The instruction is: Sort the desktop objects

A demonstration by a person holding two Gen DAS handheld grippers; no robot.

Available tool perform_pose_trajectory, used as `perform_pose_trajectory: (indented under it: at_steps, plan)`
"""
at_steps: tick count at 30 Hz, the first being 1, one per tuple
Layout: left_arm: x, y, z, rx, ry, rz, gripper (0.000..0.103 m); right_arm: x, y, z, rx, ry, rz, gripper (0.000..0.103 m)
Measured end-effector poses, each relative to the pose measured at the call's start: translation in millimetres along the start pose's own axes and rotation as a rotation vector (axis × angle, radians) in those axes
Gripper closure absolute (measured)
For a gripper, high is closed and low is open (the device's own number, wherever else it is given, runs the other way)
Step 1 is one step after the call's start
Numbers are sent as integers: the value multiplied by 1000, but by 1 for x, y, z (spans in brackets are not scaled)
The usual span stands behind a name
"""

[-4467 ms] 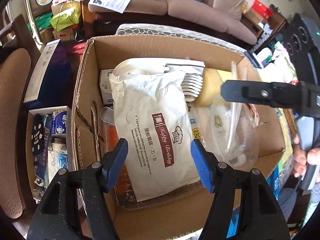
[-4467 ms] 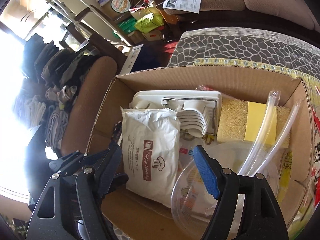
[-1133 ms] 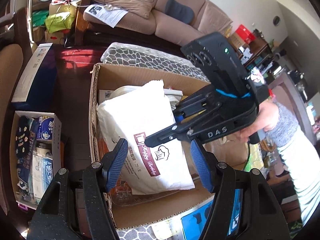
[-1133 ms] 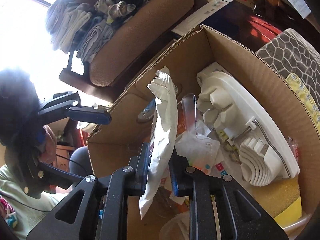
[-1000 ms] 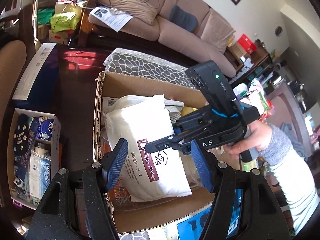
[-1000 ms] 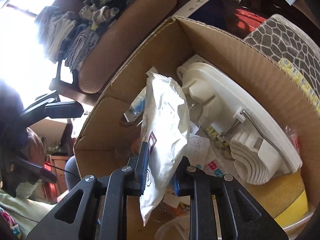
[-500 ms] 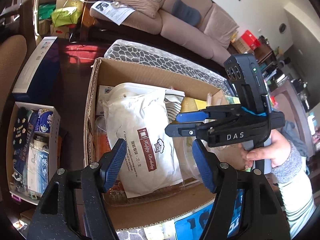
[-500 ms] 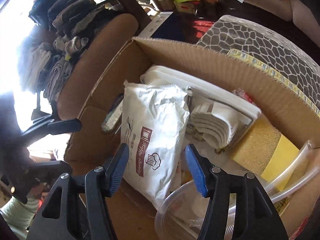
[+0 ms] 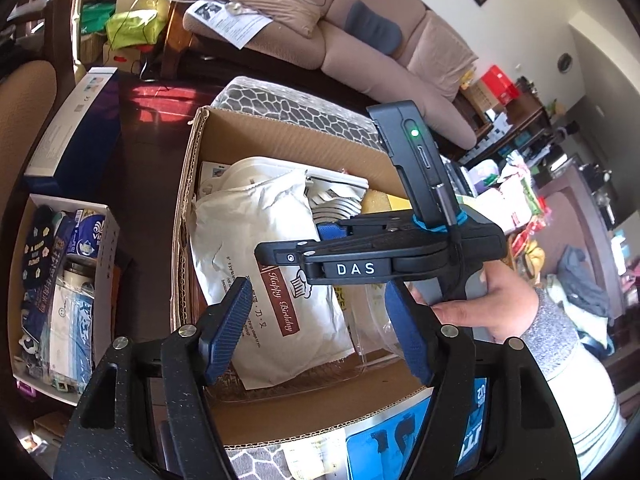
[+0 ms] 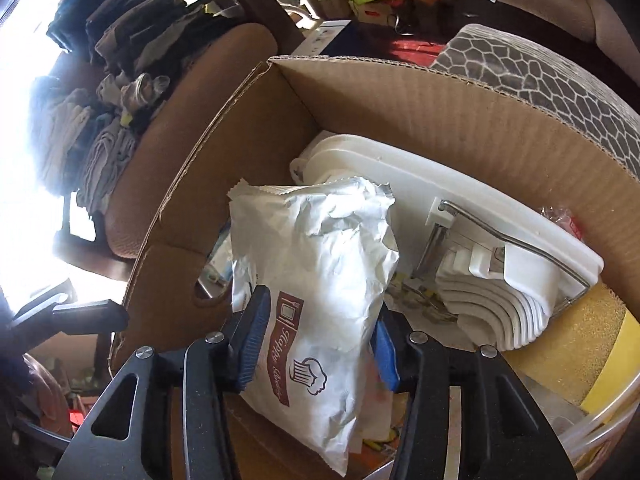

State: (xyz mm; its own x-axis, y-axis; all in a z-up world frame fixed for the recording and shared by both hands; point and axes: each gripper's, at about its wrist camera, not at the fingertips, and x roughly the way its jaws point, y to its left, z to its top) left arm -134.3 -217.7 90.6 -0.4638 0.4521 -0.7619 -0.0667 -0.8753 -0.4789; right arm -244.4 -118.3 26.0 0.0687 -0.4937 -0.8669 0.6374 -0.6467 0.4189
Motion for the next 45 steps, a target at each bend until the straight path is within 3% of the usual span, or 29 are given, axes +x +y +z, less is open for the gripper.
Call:
perform_pose_trajectory:
  at_steps: [2,4,6,7,11,24,31,39,45]
  plan:
    - [3,-3,-2,3,8,1,37,2,-5,-1,13,19,-36,53]
    - [4,-7,-6,11,9,10,36,-7,-8,-3,26,5,-48,46]
    - [5,-15,-10,37,5,37,29,-29,-8,-7,36,-48,-50,24]
    - [6,-19,-12,58,0,61,28,-41,-7,-11,34,-74,-50,23]
    - [7,-35,-19,126,-23,165,22,-83,-9,-30,35,-139,-73,19]
    - [6,-67,-38,185,-46,229,0,-136,-20,-103,79,-187,-168,16]
    - [0,-85,-49,194,-62,244,0,-161,-10,-139,71,-230,-213,1]
    - [3,-116,-73,208,-85,278,0,-182,-13,-192,100,-301,-318,0]
    - [16,-140,-106,209,-158,313,0,-184,-26,-247,149,-357,-435,0]
